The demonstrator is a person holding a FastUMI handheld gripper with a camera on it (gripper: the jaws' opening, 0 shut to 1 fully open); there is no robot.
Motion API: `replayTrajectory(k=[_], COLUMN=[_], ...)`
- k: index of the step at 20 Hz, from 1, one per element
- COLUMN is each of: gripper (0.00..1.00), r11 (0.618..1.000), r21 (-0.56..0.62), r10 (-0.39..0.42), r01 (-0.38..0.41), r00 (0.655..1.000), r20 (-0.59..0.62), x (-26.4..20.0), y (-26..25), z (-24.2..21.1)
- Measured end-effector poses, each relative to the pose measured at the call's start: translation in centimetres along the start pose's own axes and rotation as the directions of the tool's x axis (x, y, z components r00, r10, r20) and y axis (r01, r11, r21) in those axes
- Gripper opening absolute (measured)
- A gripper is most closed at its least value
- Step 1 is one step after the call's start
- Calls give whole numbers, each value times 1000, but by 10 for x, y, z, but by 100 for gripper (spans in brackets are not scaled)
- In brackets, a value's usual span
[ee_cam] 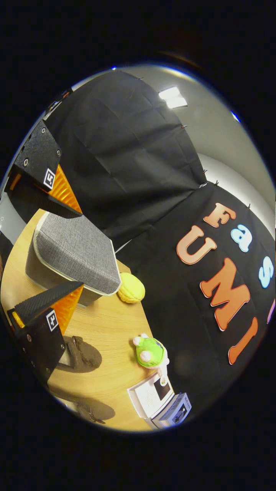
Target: Open the storage box then place both shoes into the box .Put the left shoe in first, then the right shoe, with the right side of both shoes facing outward in a uniform manner.
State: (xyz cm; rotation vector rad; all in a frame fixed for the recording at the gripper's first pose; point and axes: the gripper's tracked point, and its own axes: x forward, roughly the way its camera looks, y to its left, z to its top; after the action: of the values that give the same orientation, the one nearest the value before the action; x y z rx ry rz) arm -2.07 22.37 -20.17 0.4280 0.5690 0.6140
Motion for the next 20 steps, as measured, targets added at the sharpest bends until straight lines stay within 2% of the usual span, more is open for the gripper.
replayTrajectory(k=[9,14,17,20], gripper=[98,98,98,97], r11=[992,966,953,927], r21=[122,257,300,369], r10=[-18,65,71,117], r01=[30,-30,-26,-65], r00=[995,989,988,985], r20=[-101,-130,-139,-123], x=[38,51,58,60], y=[-22,-15,-18,-12], z=[-40,-57,-63,-60])
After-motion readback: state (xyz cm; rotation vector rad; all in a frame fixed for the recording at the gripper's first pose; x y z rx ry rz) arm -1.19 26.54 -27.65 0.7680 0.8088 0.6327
